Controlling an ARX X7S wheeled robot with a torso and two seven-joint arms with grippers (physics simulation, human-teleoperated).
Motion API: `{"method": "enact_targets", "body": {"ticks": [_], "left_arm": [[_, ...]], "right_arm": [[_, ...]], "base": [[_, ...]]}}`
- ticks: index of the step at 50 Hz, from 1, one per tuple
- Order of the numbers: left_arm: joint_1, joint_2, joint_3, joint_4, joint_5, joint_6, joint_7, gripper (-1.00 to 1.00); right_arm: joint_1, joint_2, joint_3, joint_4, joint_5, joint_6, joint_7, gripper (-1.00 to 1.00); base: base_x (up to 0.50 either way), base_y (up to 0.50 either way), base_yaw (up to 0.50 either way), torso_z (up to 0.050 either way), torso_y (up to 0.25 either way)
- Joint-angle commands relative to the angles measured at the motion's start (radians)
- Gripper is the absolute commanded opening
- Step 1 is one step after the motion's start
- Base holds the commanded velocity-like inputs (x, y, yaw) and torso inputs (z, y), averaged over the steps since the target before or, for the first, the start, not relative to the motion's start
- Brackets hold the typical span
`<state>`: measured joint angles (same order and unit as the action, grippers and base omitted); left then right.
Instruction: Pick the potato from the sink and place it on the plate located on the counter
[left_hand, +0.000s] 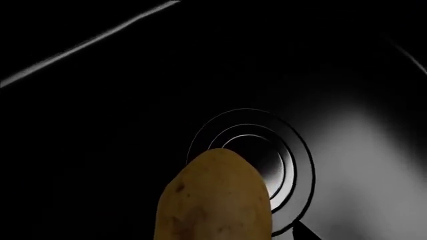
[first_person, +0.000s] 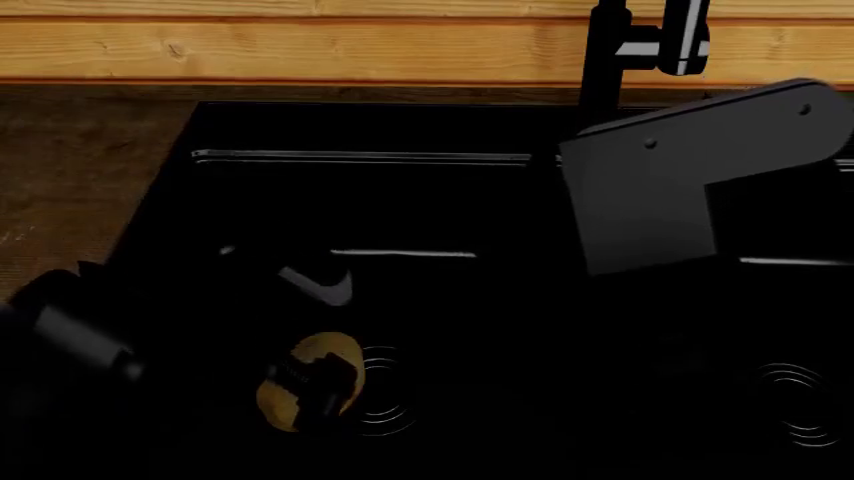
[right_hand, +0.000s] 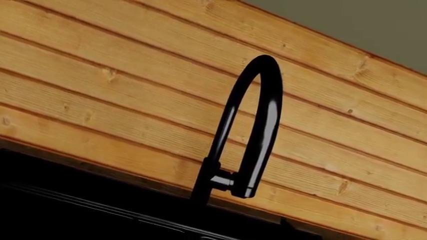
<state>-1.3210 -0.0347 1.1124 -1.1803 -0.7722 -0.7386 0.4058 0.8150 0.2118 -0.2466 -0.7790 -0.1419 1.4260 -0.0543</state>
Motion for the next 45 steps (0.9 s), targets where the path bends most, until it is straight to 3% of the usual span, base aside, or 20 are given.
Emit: {"method": "enact_targets", "body": {"ticks": [1,10,11,28,34,45], "left_arm": [[0.048,0.034,0.124,-0.127,-0.116,0.092,0.023,1.0],[0.066,0.034,0.077,-0.128,-0.062,0.084,0.027,1.0],[0.065,0.034,0.07,-0.128,-0.057,0.085,0.025,-1.0],[0.036,0.032,0.065,-0.111,-0.056,0.169,-0.015,-1.0],[0.072,-0.126,-0.002,0.252,-0.148,0.057,-0.193,-1.0],[0.11,-0.251,-0.068,0.542,-0.219,0.012,-0.353,-1.0]], "right_arm": [[-0.064,-0.009,-0.004,0.081,-0.008,-0.091,0.018,1.0],[-0.068,-0.008,-0.009,0.086,-0.008,-0.094,0.024,1.0],[-0.067,-0.008,-0.01,0.085,-0.008,-0.093,0.024,1.0],[-0.055,-0.009,-0.023,0.057,-0.008,-0.061,0.028,1.0],[-0.043,-0.007,-0.028,0.041,-0.011,-0.039,0.029,1.0],[-0.044,-0.01,-0.013,0.045,-0.005,-0.043,0.027,1.0]], "base": [[0.0,0.0,0.0,0.0,0.0],[0.0,0.0,0.0,0.0,0.0],[0.0,0.0,0.0,0.0,0.01],[0.0,0.0,0.0,0.0,0.0],[0.0,0.0,0.0,0.0,0.0],[0.0,0.0,0.0,0.0,0.0]]}}
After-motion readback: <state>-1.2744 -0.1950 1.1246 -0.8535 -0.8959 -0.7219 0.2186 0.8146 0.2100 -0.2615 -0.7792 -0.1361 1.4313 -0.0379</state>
